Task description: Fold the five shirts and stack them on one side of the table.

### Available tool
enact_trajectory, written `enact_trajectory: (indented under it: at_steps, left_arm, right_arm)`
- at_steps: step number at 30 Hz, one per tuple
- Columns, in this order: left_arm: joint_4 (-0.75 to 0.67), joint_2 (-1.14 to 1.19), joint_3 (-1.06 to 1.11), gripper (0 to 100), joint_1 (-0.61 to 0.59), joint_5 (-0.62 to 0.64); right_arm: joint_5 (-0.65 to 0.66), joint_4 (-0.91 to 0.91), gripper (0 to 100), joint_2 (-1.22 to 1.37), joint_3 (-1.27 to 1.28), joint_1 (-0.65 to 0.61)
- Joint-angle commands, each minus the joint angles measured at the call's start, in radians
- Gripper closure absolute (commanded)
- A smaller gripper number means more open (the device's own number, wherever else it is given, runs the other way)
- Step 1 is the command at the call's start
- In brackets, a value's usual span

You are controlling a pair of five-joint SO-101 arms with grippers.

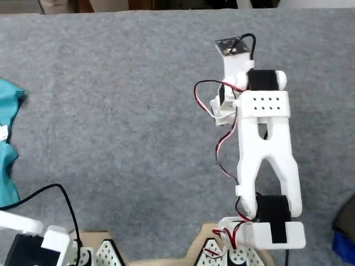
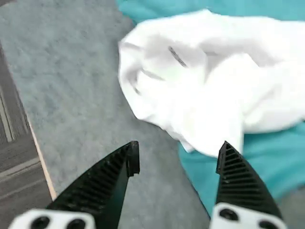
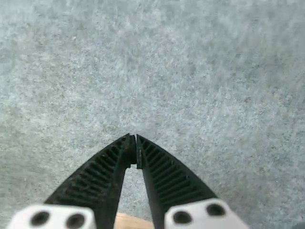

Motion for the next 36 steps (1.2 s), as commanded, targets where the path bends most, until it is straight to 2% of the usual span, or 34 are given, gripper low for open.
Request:
enact_trajectory:
  at_steps: [1,7,10,14,20,22,30,36]
  left_arm:
    - [-0.164,0.016,0.068,73,-0.023,-0.009]
    - [-0.284,0.219,0.057,73,-0.011,0.009]
    - [-0.365,0.335,0.023,73,0.003,0.077]
    - [-0.397,0.452,-0.015,73,0.048,0.104]
    - [-0.391,0.478,-0.026,92,0.100,0.097]
    - [-0.364,0.455,-0.034,99,0.101,0.097]
    - [-0.078,0.312,-0.129,98,0.150,0.104]
    - [0.199,0.136,-0.201,98,0.288,0.127]
  right_arm:
    - [0.009,0.003,99.0,-0.002,-0.002,-0.031]
    - [0.006,0.003,99.0,-0.005,-0.001,-0.044]
    - [0.006,0.008,99.0,-0.005,0.004,-0.044]
    - [0.006,0.009,99.0,-0.005,0.004,-0.044]
    - [0.006,0.011,99.0,-0.010,0.004,-0.044]
    - [0.006,0.011,99.0,-0.010,0.004,-0.044]
    - [0.005,0.012,99.0,-0.008,0.004,-0.044]
    - [0.005,0.012,99.0,-0.010,0.004,-0.041]
